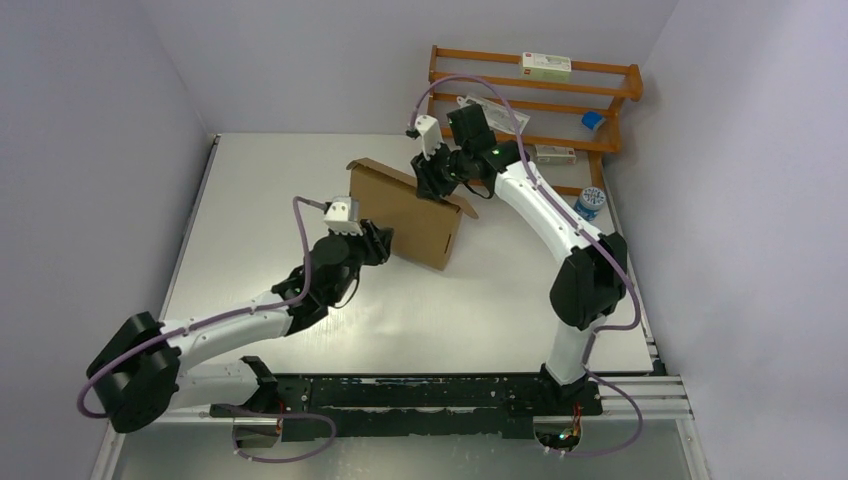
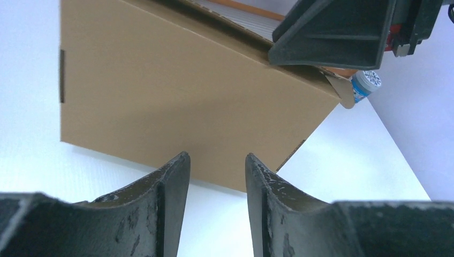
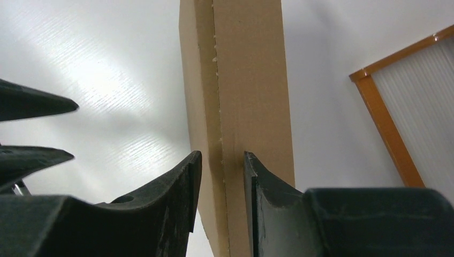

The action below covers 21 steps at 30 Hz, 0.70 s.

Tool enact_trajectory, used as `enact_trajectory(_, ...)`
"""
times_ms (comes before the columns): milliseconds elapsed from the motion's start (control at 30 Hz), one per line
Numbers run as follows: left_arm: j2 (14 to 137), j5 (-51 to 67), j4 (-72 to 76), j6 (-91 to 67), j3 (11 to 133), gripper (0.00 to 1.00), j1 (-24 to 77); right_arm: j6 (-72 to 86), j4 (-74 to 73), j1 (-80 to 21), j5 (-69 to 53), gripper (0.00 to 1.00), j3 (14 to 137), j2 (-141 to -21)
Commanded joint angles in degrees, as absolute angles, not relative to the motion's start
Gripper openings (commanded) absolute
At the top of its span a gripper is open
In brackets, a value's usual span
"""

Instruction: Fold the paper box

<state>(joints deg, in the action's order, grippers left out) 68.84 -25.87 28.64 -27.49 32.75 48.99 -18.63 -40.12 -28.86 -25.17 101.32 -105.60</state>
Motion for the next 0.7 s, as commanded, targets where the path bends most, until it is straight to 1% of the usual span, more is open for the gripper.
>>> enact_trajectory(0, 64.50, -27.49, 22.20, -26.40, 31.87, 0.49, 48.39, -17.46, -39.49, -29.85, -22.28, 0.38, 97.53, -102.49)
enact_trajectory(267, 60.61, -24.65, 11.26, -26.71, 37.02, 0.54, 43.03, -16.56, -36.91, -31.64, -19.82, 0.39, 93.48, -97.90)
enact_trajectory(467, 59.20, -24.89, 4.79, -25.76, 40.04, 0.57, 40.80, -16.52, -37.15, -33.45, -18.19, 0.41, 92.57, -96.14)
enact_trajectory(667, 59.35, -22.18, -0.74, -24.14, 44.02, 0.63, 36.47, -15.72, -36.62, -34.38, -16.53, 0.43, 92.03, -95.50)
